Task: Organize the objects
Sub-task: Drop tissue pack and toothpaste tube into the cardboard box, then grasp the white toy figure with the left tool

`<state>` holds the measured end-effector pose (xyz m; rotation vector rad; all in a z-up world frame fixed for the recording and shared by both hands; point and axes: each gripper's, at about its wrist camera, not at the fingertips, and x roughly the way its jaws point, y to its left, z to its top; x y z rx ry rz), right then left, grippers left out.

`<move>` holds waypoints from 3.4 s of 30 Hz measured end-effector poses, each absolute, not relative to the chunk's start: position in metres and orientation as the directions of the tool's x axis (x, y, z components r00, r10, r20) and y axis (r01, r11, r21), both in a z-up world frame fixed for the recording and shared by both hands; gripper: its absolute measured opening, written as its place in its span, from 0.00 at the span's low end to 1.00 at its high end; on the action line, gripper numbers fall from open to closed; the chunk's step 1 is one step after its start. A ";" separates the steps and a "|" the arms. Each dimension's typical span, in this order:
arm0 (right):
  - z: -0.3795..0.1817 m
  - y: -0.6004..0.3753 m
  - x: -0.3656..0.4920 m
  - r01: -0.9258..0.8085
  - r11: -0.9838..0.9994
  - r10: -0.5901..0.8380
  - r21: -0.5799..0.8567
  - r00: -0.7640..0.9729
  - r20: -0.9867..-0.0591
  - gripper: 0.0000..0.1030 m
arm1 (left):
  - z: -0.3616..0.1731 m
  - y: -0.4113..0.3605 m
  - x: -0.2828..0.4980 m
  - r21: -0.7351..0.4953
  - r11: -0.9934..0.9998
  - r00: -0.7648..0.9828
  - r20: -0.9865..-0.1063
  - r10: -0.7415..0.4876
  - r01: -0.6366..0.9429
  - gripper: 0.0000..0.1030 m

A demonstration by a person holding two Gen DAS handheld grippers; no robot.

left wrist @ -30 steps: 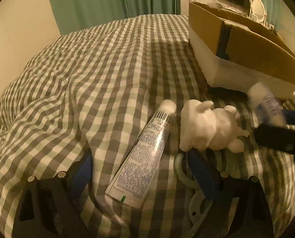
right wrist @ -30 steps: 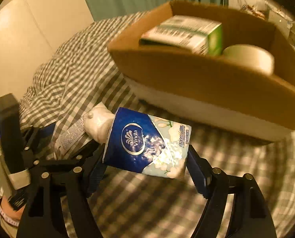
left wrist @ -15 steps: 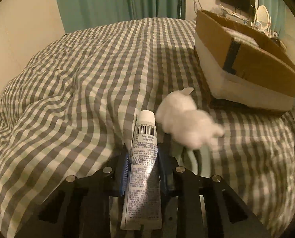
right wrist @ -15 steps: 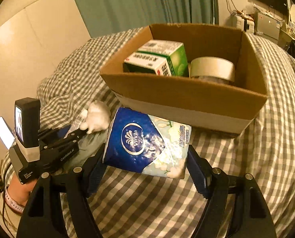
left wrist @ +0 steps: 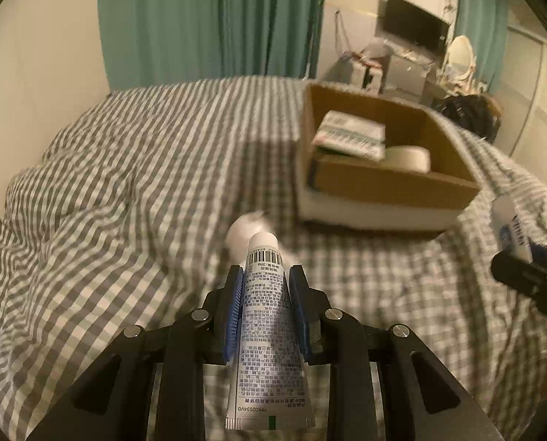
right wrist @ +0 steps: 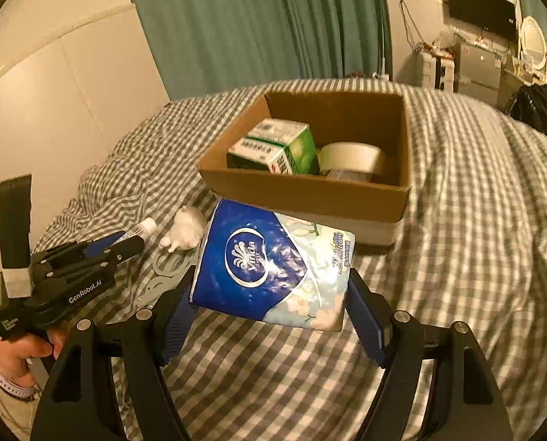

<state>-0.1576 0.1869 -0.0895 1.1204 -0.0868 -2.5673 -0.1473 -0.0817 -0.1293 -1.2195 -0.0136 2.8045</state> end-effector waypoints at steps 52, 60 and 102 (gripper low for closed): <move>0.010 0.242 -0.270 0.143 -0.985 -0.173 0.099 -0.833 -0.526 0.93 | -0.069 0.024 -0.254 -0.039 -0.976 -0.752 -0.630 0.192 -0.216 0.76; 0.045 0.238 -0.194 0.146 -0.988 -0.150 0.047 -0.861 -0.485 0.93 | -0.038 -0.011 -0.202 -0.011 -0.984 -0.805 -0.574 0.152 -0.178 0.77; -0.164 0.187 -0.201 0.176 -0.979 -0.192 0.102 -0.641 -0.743 0.93 | -0.212 -0.088 -0.242 -0.051 -0.998 -0.653 -0.755 0.060 -0.034 0.79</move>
